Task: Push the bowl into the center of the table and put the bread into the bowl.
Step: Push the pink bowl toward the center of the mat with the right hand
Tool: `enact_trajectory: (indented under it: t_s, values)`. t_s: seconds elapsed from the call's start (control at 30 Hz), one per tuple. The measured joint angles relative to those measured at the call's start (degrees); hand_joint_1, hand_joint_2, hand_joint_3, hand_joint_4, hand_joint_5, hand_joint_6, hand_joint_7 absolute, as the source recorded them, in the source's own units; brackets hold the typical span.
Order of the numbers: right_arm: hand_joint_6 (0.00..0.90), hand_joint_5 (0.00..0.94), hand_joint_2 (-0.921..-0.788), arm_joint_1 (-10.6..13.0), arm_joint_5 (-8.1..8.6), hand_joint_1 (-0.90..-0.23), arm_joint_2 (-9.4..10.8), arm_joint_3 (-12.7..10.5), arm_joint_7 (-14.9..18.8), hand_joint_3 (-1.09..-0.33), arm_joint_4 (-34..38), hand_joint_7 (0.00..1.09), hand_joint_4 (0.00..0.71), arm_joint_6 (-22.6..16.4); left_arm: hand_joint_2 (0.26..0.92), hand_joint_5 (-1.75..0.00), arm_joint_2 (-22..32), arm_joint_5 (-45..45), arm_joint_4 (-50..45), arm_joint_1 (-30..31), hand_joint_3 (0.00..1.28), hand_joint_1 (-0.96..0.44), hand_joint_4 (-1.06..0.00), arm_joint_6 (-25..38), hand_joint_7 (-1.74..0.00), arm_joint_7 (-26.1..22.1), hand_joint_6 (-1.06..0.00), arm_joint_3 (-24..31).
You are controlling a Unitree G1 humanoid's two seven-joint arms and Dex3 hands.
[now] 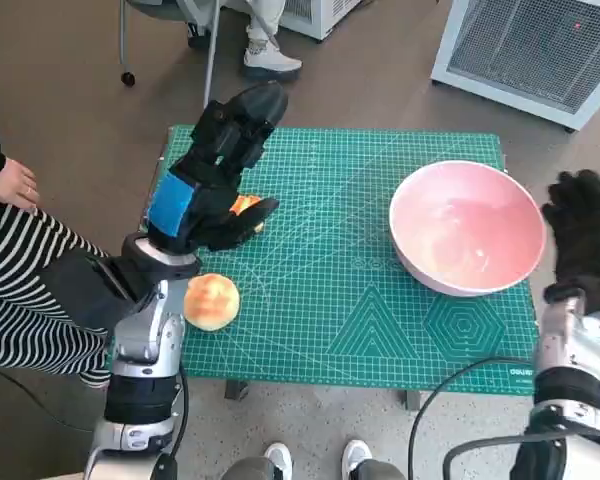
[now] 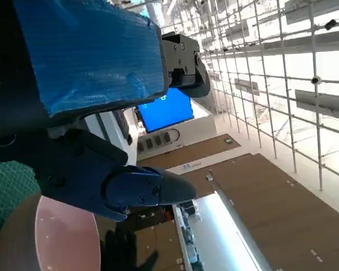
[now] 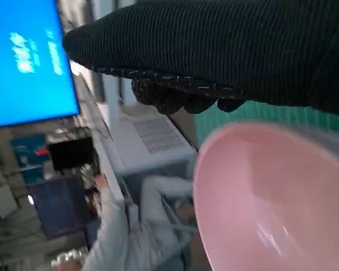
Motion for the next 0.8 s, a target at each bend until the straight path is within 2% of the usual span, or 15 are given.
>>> enact_trajectory:
  t_s: [0.3,0.8]
  values:
    - [0.091,0.008,-0.921,-2.18,0.09,-0.728,3.38,0.35,1.78,-0.855,0.73,0.39,0.163,0.79,0.921,-0.19,0.17,-0.01,-0.10,0.90,0.30,-0.68,-0.08,-0.05,-0.63,0.03,0.00,0.32]
    - [0.119,0.015,-0.921,-5.66,0.19,-0.717,8.67,0.73,2.46,-0.859,1.71,0.37,0.192,3.21,0.921,-0.12,1.16,0.19,-0.91,3.36,0.29,-0.70,-0.11,-1.08,-0.60,1.08,0.00,0.85]
